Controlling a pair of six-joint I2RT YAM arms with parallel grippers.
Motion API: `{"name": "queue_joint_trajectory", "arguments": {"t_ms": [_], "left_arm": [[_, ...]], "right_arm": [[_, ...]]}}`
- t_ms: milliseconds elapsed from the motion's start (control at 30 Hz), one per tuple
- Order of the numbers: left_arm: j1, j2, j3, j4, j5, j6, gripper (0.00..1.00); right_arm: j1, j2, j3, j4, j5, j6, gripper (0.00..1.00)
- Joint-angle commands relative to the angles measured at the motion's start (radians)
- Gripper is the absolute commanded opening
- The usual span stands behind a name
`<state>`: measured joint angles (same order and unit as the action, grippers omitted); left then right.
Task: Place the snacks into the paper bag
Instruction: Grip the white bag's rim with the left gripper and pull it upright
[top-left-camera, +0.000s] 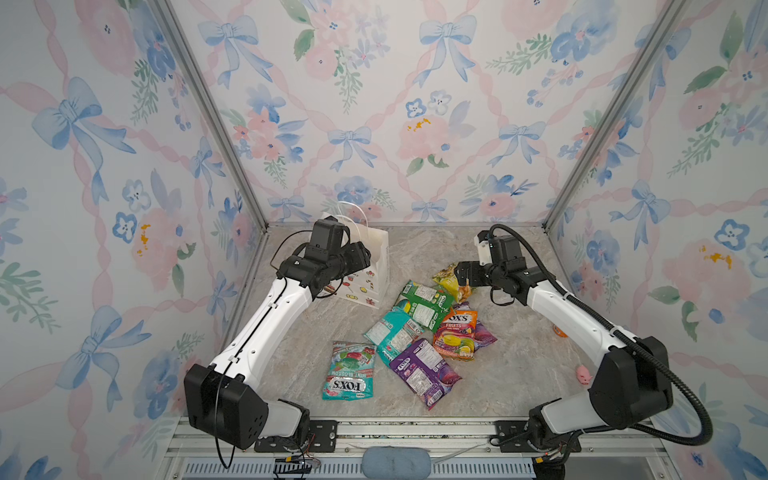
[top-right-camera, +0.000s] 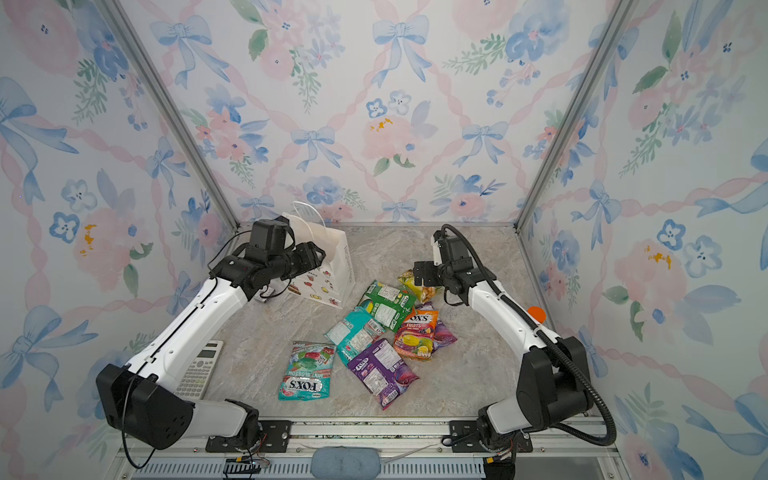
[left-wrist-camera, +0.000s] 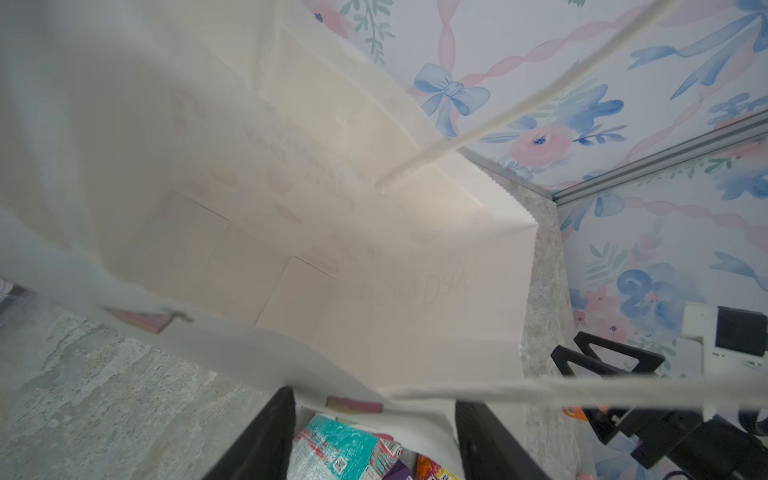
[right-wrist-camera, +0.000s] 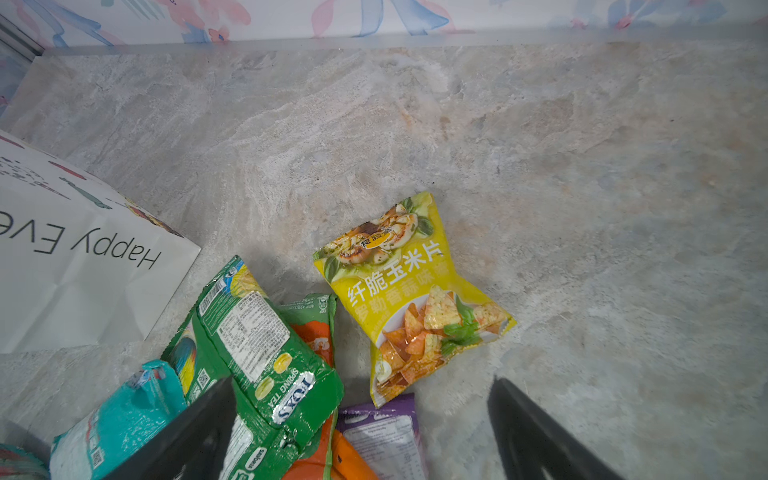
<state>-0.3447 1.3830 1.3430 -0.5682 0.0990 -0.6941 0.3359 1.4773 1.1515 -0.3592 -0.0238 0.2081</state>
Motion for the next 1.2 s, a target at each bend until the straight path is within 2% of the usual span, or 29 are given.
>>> {"name": "queue_joint_trajectory", "arguments": {"t_ms": [0,333,667,933,1067,1167], "left_arm": [[0.007,0.02,0.036,-0.066,0.028,0.056,0.58],[0.068,0.063,0.135,-0.154,0.066,0.175,0.34],[0.101,0.138,0.262,-0.219,0.13,0.281,0.01],[0.09,0.195,0.348,-0.247,0.222,0.376,0.0],[0.083,0.221,0.39,-0.311,0.197,0.449,0.0],[0.079,0.23,0.4,-0.346,0.134,0.494,0.0]], "right_arm": [[0.011,-0.022,-0.003,-0.006,-0.021,0.011,0.97],[0.01,-0.029,-0.007,0.003,-0.064,0.041,0.96],[0.011,-0.039,-0.015,0.019,-0.113,0.092,0.96],[0.014,-0.019,-0.036,0.066,-0.193,0.19,0.98],[0.016,-0.011,-0.044,0.08,-0.208,0.226,0.98],[0.02,-0.006,-0.052,0.084,-0.209,0.238,0.99]]}}
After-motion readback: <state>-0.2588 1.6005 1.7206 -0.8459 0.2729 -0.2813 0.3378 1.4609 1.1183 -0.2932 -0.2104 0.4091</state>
